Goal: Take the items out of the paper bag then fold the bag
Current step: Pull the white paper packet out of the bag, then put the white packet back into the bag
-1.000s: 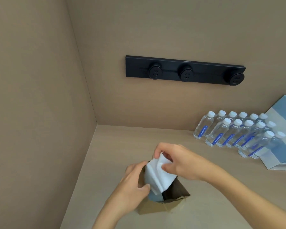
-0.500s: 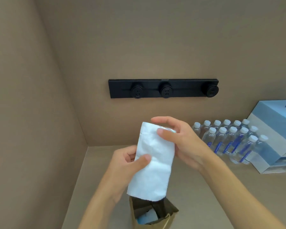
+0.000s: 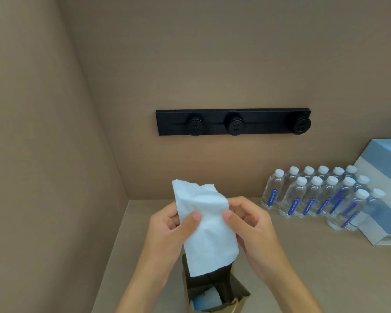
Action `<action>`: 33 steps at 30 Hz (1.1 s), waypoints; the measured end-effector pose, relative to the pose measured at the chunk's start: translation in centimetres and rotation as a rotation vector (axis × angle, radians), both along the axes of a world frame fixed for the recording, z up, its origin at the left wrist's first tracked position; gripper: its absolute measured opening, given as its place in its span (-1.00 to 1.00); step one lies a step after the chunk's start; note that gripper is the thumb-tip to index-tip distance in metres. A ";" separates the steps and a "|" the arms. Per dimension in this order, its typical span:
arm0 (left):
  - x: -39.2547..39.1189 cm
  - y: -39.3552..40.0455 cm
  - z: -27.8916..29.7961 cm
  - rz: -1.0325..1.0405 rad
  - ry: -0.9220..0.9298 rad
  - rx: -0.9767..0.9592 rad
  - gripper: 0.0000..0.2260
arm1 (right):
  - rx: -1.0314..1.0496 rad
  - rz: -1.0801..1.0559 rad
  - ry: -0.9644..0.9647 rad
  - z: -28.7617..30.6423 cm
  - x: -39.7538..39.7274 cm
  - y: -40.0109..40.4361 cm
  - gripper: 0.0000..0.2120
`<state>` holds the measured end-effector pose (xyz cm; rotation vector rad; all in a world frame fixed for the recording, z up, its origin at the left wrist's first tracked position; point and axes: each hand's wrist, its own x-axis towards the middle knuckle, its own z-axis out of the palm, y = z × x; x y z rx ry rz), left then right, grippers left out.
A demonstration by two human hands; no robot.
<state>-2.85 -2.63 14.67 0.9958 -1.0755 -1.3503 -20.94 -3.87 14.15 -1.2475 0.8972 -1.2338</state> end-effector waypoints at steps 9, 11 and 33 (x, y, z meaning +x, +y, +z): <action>1.5 0.3 -0.3 -0.023 -0.145 -0.253 -0.84 | -0.055 0.040 -0.221 0.4 -0.5 -0.2 -0.74; 2.0 0.6 -0.5 -0.044 -0.185 -0.302 -0.78 | -0.063 0.080 -0.277 0.7 -0.6 -0.2 -0.71; -0.1 2.5 -4.5 0.106 -0.393 0.071 -0.78 | 0.404 0.097 -0.253 -2.2 -2.8 2.7 -0.76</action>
